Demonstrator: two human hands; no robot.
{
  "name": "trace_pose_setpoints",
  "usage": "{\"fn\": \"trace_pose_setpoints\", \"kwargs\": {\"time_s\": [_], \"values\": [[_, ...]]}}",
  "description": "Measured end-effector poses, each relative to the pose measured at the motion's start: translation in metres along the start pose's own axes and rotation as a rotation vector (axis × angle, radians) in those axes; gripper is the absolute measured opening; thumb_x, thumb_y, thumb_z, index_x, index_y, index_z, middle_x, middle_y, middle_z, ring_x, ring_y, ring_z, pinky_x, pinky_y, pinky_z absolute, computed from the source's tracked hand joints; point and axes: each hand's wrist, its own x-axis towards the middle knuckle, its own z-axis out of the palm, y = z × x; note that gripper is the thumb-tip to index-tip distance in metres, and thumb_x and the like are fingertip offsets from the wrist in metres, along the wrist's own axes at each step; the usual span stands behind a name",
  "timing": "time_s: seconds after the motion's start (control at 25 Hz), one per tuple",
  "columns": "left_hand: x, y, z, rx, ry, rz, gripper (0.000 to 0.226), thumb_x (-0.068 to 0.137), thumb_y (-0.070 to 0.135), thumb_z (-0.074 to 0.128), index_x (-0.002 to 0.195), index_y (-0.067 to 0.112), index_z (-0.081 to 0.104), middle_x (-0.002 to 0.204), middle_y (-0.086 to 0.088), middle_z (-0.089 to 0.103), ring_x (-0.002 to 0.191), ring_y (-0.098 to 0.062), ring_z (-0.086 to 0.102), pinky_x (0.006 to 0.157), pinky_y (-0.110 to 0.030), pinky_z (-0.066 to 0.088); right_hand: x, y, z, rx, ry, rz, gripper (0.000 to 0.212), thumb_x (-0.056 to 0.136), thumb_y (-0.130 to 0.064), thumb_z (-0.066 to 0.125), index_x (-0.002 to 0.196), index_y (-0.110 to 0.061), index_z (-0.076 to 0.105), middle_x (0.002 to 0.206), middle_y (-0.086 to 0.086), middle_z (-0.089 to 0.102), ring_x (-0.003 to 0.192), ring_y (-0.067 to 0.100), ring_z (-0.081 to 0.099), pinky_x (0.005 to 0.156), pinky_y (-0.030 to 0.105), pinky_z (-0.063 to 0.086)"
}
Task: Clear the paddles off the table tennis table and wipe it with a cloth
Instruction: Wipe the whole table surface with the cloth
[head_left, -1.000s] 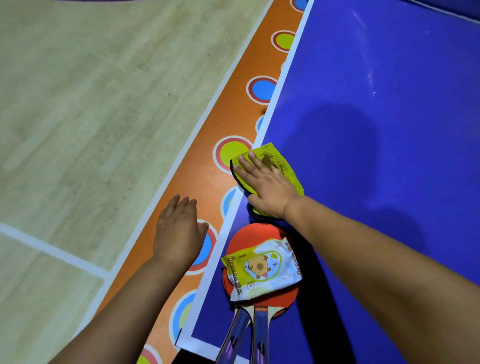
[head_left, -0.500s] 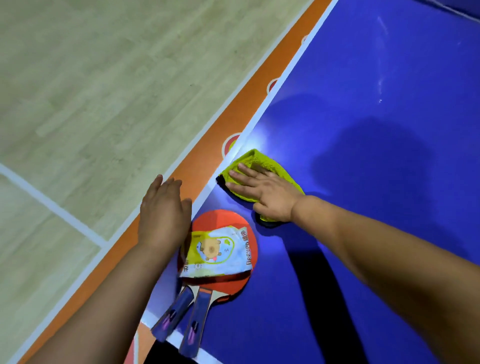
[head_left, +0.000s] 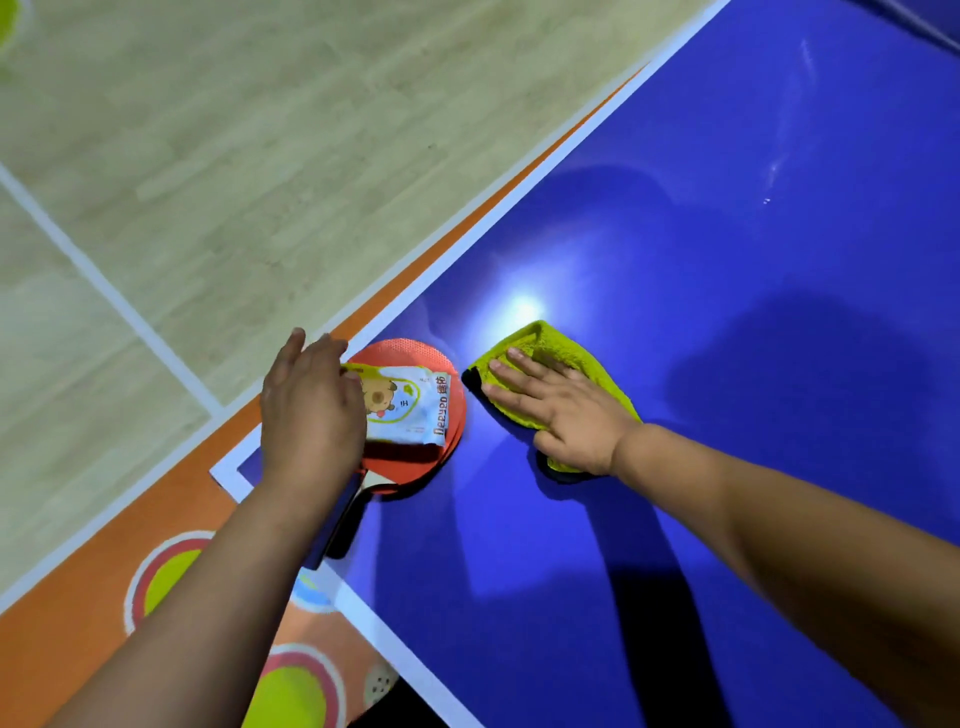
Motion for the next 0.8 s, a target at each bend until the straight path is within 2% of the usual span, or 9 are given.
{"fn": "trace_pose_setpoints", "kwargs": {"time_s": [0.24, 0.36, 0.56, 0.8], "values": [[-0.061, -0.018, -0.018, -0.029, 0.028, -0.038, 0.033, 0.09, 0.003, 0.044, 0.12, 0.0, 0.055, 0.128, -0.018, 0.055, 0.138, -0.028, 0.026, 0.107, -0.039, 0.023, -0.049, -0.059, 0.027, -0.007, 0.023, 0.047, 0.08, 0.072, -0.032, 0.033, 0.151, -0.024, 0.025, 0.159, -0.001, 0.013, 0.148, 0.023, 0.006, 0.109, 0.044, 0.026], [-0.107, -0.037, -0.029, -0.021, 0.025, -0.046, 0.03, 0.09, 0.005, 0.044, 0.118, -0.002, 0.055, 0.126, -0.021, 0.055, 0.137, -0.031, 0.028, 0.107, -0.04, 0.024, -0.068, -0.112, 0.041, 0.006, 0.012, 0.051, 0.082, 0.071, -0.032, 0.031, 0.152, -0.023, 0.024, 0.16, 0.0, 0.013, 0.148, 0.024, 0.006, 0.108, 0.044, 0.028], [-0.192, -0.061, -0.037, -0.003, -0.019, -0.076, 0.037, 0.092, 0.009, 0.045, 0.129, 0.007, 0.05, 0.138, -0.015, 0.047, 0.139, -0.027, 0.025, 0.11, -0.041, 0.022, -0.076, -0.196, 0.058, 0.014, -0.034, 0.031, 0.082, 0.072, -0.036, 0.016, 0.153, -0.027, 0.014, 0.161, -0.005, 0.0, 0.147, 0.017, -0.007, 0.115, 0.041, 0.018], [-0.277, -0.044, -0.024, 0.007, -0.109, -0.041, 0.038, 0.094, 0.009, 0.043, 0.131, 0.009, 0.047, 0.141, -0.01, 0.044, 0.14, -0.024, 0.022, 0.11, -0.039, 0.019, -0.132, -0.232, 0.082, -0.011, -0.038, -0.011, 0.076, 0.079, -0.038, 0.02, 0.154, -0.027, 0.011, 0.161, -0.006, -0.002, 0.147, 0.014, -0.009, 0.116, 0.041, 0.015]]}}
